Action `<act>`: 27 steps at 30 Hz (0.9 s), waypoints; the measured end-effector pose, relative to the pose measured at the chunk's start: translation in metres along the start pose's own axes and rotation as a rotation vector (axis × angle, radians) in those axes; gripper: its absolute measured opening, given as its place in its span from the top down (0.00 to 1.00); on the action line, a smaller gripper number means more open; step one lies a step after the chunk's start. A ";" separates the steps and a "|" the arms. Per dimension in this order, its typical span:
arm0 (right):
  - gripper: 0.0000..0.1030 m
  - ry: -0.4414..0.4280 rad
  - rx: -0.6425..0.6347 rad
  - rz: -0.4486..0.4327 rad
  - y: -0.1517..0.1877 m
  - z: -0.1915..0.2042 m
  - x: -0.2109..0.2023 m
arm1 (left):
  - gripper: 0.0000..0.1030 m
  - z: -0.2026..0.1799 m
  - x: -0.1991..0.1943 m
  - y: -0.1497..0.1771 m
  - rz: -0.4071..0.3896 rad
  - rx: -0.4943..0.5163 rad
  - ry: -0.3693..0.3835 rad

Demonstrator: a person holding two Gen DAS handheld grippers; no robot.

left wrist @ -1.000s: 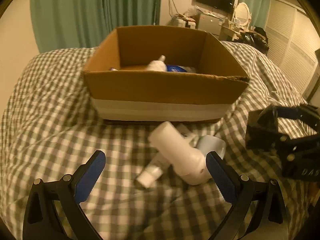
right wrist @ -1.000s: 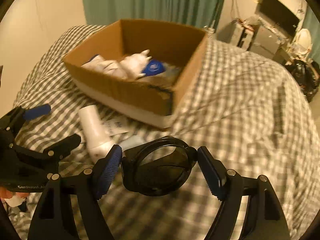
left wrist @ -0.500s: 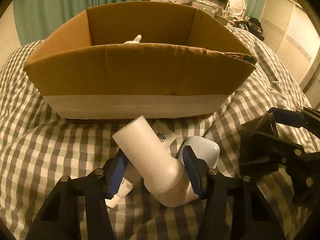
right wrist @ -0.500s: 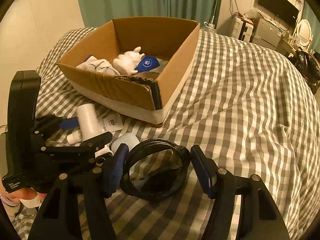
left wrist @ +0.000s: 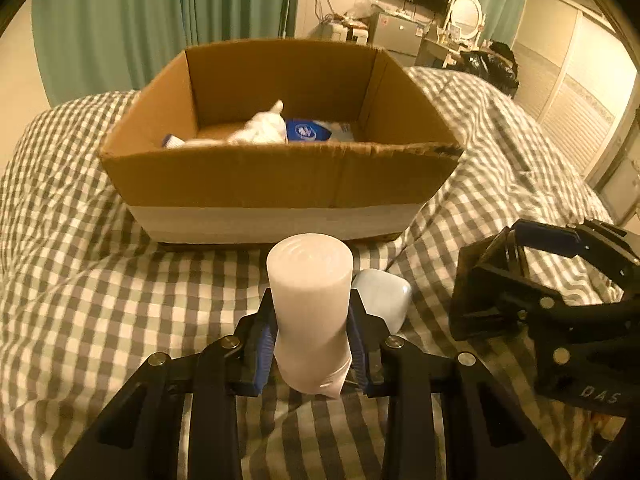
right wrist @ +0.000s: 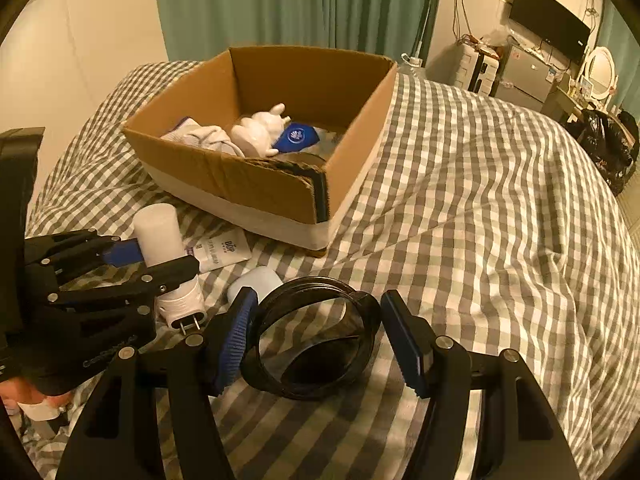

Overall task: Organize objects
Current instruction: 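Grasp the white bottle with the left tool while the right tool grasps the black round object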

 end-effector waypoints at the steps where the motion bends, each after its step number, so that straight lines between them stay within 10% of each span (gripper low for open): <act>1: 0.38 0.003 -0.005 -0.004 -0.001 0.003 -0.004 | 0.68 0.001 -0.006 0.000 -0.009 -0.002 0.004; 27: 0.38 0.120 -0.134 -0.207 -0.043 0.052 -0.129 | 0.68 -0.006 -0.129 -0.028 -0.187 0.023 0.042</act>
Point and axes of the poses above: each gripper's, at about its wrist camera, not at the fingertips, and x roughly the way its jaws point, z to its left, y to its underside, the point moved 5 cm from there along x, roughly the way its jaws point, and after that the axes turned 14 degrees about -x, right-handed, at the moved point
